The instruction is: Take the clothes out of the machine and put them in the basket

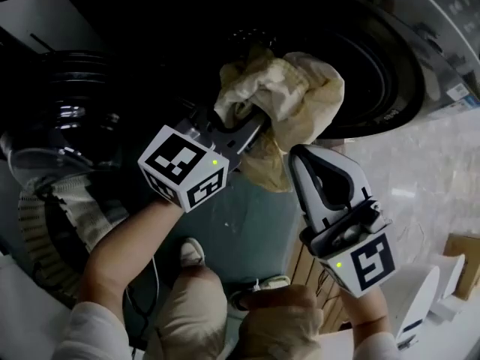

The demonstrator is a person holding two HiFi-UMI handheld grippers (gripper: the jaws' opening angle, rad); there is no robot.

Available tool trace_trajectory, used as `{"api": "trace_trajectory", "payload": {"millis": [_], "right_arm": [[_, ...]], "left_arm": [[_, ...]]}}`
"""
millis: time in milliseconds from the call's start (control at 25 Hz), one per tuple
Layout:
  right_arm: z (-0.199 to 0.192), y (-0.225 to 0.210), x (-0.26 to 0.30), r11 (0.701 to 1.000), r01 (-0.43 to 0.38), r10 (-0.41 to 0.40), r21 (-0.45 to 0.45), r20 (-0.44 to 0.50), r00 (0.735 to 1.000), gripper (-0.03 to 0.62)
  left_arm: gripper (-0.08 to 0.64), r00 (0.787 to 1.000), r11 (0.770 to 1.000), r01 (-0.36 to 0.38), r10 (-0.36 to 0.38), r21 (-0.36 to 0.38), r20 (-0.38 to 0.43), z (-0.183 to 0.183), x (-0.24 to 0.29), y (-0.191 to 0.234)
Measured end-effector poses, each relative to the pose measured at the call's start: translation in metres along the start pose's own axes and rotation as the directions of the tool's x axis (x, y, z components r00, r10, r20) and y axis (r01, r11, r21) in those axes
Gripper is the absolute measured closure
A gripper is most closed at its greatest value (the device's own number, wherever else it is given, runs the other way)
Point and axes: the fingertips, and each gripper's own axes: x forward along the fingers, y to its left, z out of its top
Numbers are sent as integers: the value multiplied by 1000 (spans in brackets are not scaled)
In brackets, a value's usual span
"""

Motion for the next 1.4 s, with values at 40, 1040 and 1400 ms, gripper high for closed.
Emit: {"api": "trace_trajectory", "payload": {"millis": [40, 1040, 1400], "right_arm": [[14, 7, 3, 1000, -14, 14, 2, -9, 1000, 578], [441, 171, -7, 868, -488, 491, 94, -15, 871, 578], [539, 314, 48, 690, -713, 717, 122, 19, 697, 578]], "left_arm": [[436, 1000, 1000, -6, 6, -8, -13, 8, -9, -4], [437, 798, 796, -594, 601, -117, 44, 391, -328, -137], [437, 410, 433, -872, 901, -229, 143, 442, -558, -181]]}}
